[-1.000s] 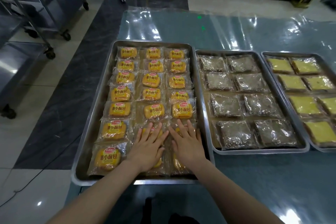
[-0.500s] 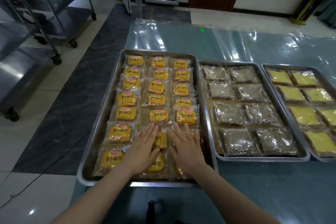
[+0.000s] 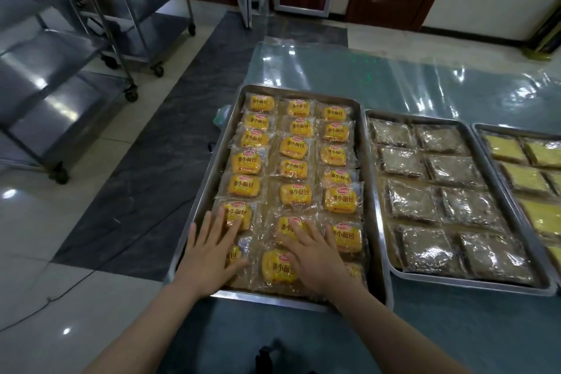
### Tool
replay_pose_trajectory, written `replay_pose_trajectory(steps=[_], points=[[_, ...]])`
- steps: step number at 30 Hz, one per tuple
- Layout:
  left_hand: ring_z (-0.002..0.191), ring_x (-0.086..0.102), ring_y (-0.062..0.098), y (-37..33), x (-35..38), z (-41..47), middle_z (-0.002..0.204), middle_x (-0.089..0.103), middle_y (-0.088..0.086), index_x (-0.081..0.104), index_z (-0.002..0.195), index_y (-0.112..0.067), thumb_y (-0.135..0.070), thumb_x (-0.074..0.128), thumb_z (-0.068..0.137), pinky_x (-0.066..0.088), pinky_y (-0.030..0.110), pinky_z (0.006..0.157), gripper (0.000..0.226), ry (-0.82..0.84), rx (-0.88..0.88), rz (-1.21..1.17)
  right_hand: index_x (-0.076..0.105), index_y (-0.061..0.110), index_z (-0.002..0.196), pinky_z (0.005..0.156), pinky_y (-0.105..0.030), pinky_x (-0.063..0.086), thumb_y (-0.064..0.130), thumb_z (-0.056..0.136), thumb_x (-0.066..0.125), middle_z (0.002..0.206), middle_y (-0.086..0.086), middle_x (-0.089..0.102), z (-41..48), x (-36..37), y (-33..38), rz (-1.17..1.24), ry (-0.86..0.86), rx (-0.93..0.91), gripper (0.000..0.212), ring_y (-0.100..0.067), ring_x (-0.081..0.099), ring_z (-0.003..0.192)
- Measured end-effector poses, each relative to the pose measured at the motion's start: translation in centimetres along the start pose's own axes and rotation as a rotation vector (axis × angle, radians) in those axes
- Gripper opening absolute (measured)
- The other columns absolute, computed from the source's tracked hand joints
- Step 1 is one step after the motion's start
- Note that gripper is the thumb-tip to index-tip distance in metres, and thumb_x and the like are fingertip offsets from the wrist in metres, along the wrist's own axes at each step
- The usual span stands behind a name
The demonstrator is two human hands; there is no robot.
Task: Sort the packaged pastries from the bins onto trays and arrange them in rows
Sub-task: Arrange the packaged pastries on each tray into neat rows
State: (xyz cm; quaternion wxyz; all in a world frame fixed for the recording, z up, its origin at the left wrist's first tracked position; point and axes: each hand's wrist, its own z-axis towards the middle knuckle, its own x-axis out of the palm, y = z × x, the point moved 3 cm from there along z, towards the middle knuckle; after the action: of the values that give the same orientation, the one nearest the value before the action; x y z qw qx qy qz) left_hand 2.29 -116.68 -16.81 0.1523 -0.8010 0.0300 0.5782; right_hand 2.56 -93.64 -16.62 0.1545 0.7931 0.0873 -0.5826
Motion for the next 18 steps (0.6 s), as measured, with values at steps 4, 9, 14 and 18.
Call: replay_pose_trajectory(steps=[4, 9, 14, 18], points=[[0.131, -0.040, 0.021, 0.2, 0.7, 0.3, 0.139, -0.049, -0.001, -0.034, 0.134, -0.037, -0.074, 0.029, 0.083, -0.016, 0.038, 0.108, 0.090, 0.077, 0.014, -0.029, 0.004, 0.045, 0.147, 0.105, -0.052, -0.022, 0.053, 0.098, 0.019, 0.153, 0.012, -0.017, 0.3, -0.2, 0.7, 0.013, -0.007, -0.013, 0.052, -0.026, -0.016, 0.144], [0.123, -0.048, 0.021, 0.2, 0.5, 0.2, 0.135, -0.054, 0.000, -0.040, 0.130, -0.035, -0.064, 0.043, 0.087, -0.017, 0.040, 0.107, 0.098, 0.134, 0.051, -0.032, -0.003, 0.041, 0.149, 0.109, -0.057, -0.018, 0.065, 0.090, 0.023, 0.154, 0.007, -0.023, 1.4, -0.4, 3.6, 0.003, 0.017, -0.153, 0.068, -0.024, -0.024, 0.141], [0.128, -0.043, 0.024, 0.1, 0.2, -0.4, 0.137, -0.050, 0.003, -0.040, 0.131, -0.030, -0.062, 0.034, 0.091, -0.016, 0.039, 0.108, 0.090, 0.167, 0.052, -0.039, -0.004, 0.034, 0.150, 0.113, -0.052, -0.014, 0.052, 0.098, 0.025, 0.156, 0.008, -0.019, 2.6, -1.0, 4.9, 0.077, -0.049, -0.110, 0.062, -0.019, -0.021, 0.143], [0.131, -0.039, 0.021, 0.3, 0.4, -1.3, 0.143, -0.043, 0.002, -0.030, 0.138, -0.028, -0.061, 0.023, 0.093, -0.014, 0.036, 0.110, 0.077, 0.178, 0.057, -0.007, 0.000, 0.029, 0.152, 0.115, -0.045, -0.011, 0.037, 0.102, 0.026, 0.157, 0.010, -0.015, 5.1, -2.7, 6.1, 0.143, -0.043, -0.154, 0.057, -0.014, -0.015, 0.144]])
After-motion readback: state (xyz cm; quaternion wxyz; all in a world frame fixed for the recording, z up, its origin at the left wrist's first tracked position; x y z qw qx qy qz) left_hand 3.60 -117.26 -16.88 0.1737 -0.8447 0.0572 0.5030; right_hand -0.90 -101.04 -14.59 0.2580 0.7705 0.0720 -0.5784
